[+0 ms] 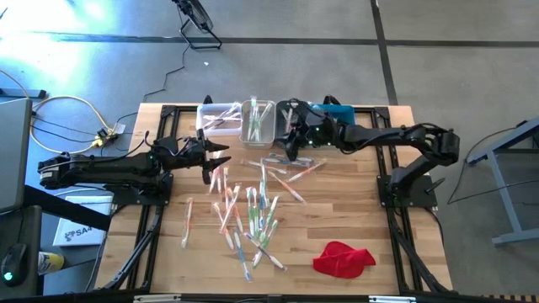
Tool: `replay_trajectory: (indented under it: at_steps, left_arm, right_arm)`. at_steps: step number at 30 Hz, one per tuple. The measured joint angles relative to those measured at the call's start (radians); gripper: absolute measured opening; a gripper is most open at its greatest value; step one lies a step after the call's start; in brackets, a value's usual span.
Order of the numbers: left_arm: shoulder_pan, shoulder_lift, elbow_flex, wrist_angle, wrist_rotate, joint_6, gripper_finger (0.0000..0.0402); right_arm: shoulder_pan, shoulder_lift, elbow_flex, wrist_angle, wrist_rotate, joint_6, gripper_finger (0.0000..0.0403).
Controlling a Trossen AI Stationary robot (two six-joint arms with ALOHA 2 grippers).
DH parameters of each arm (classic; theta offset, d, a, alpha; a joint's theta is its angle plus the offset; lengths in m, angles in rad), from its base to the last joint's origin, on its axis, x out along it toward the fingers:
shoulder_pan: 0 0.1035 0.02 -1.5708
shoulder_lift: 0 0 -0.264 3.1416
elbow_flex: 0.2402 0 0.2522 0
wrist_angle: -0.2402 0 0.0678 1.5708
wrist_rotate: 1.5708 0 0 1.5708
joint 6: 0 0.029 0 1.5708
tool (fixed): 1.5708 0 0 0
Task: Pick & Place Toothbrushes
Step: Put the orange toothbrush into the dark green bin
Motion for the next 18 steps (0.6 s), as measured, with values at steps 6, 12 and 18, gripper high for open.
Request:
replay_trajectory:
  at_steps: [6, 12, 18]
  left_arm:
    - [0.000, 0.000, 0.000, 0.000, 0.000, 0.000, 0.0171]
    - [0.000, 0.000, 0.000, 0.000, 0.000, 0.000, 0.0171]
    - [0.000, 0.000, 0.000, 0.000, 0.000, 0.000, 0.0171]
  right_arm:
    - [0.058, -0.022, 0.001, -0.079, 0.002, 0.000, 0.0023]
    - [0.112, -0.021, 0.001, -0.133, 0.000, -0.001, 0.0023]
    - [0.158, -0.021, 0.001, -0.186, 0.000, -0.008, 0.0023]
